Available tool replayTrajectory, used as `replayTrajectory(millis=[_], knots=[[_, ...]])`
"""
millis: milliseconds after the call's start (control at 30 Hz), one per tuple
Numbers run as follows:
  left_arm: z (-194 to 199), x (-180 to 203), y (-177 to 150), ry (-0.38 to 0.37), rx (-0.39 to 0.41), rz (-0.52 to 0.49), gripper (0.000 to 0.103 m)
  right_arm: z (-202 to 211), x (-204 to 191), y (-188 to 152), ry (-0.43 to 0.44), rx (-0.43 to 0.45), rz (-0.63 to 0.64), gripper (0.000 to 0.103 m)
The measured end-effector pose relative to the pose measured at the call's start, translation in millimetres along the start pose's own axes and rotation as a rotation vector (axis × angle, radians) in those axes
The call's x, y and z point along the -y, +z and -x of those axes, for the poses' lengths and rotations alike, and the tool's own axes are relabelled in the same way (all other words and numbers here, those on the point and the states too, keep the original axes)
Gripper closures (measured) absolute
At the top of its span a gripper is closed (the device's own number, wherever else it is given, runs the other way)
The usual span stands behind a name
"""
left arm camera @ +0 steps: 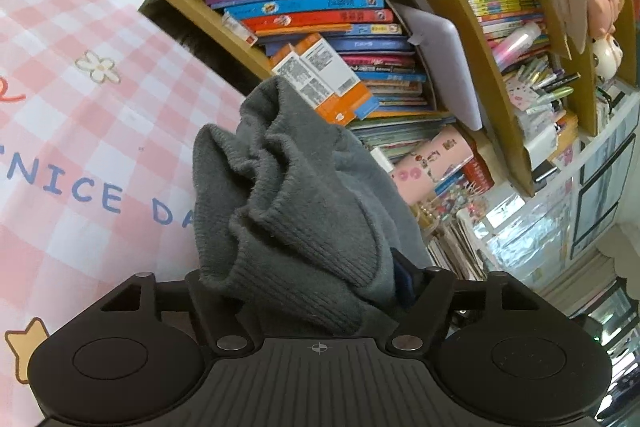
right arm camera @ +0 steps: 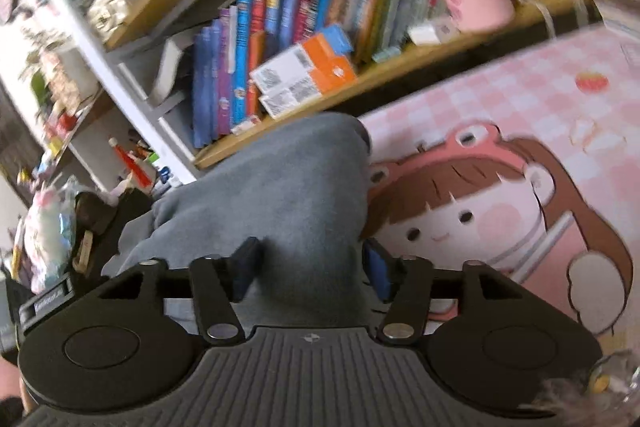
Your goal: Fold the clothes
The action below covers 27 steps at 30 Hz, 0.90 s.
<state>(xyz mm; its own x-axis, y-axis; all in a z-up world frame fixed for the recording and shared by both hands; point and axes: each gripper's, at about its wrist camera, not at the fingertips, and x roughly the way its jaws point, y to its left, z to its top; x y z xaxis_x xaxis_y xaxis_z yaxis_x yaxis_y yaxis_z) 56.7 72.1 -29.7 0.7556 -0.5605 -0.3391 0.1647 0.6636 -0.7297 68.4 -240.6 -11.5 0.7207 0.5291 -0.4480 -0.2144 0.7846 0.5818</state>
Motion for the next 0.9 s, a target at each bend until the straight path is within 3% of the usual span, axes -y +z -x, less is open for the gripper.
replayTrajectory(millis=[133, 233, 367, 467, 533, 800, 900], knots=[[-1.4, 3.0, -1.8, 0.006, -0.005, -0.026, 0.032, -5.5, 6.2, -0.9, 0.032, -0.026, -0.06, 0.046], [-1.0, 3.7, -2.2, -0.003, -0.002, -0.031, 0.035, -6.6, 0.4, -2.4, 0.043, -0.026, -0.03, 0.047], [4.2, 11.3, -3.7, 0.001, 0.035, -0.083, 0.04, 2.4, -11.4, -1.9, 0.074, 0.038, 0.055, 0.067], [5.3, 13.4, -3.4, 0.004, 0.043, -0.1, 0.04, 5.7, -16.2, -0.9, 0.084, 0.061, 0.089, 0.069], [2.9, 10.4, -2.2, 0.001, 0.027, -0.083, 0.04, 3.7, -13.7, -0.2, 0.075, 0.047, 0.07, 0.067], [-2.1, 3.7, -1.5, -0.007, -0.005, -0.045, 0.032, -5.0, -5.7, -2.3, 0.057, -0.012, 0.014, 0.042], [-3.8, 3.6, -2.2, -0.007, -0.014, -0.048, 0.03, -10.7, -3.1, -4.7, 0.067, -0.04, -0.007, 0.039]])
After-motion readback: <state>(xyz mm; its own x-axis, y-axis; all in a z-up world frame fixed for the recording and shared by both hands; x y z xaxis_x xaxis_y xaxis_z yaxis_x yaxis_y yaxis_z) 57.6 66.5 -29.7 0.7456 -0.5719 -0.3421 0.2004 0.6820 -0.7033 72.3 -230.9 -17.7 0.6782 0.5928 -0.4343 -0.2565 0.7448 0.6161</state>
